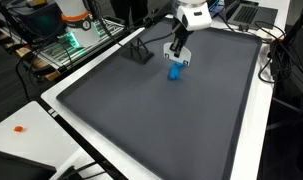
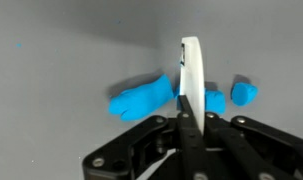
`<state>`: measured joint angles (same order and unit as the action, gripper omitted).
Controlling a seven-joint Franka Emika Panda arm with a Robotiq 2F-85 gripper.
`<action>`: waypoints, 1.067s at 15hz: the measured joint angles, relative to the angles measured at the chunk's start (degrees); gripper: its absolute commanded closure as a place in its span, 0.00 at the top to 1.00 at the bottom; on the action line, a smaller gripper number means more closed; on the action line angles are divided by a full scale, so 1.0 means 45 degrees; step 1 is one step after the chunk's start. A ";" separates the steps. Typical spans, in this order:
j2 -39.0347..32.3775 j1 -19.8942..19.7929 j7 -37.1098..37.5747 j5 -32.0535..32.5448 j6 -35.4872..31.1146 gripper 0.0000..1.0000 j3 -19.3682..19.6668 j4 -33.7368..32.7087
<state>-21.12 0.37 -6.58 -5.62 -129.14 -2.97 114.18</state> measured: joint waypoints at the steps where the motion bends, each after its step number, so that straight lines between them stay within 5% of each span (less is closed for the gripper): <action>1: 0.0063 0.0000 -0.0072 0.0132 0.0018 0.01 0.0002 -0.0035; 16: -0.0647 0.0002 -0.1915 0.2187 -0.0323 0.01 0.0011 -0.0483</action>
<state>-24.03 0.38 -15.20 4.22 -130.59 -2.92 112.01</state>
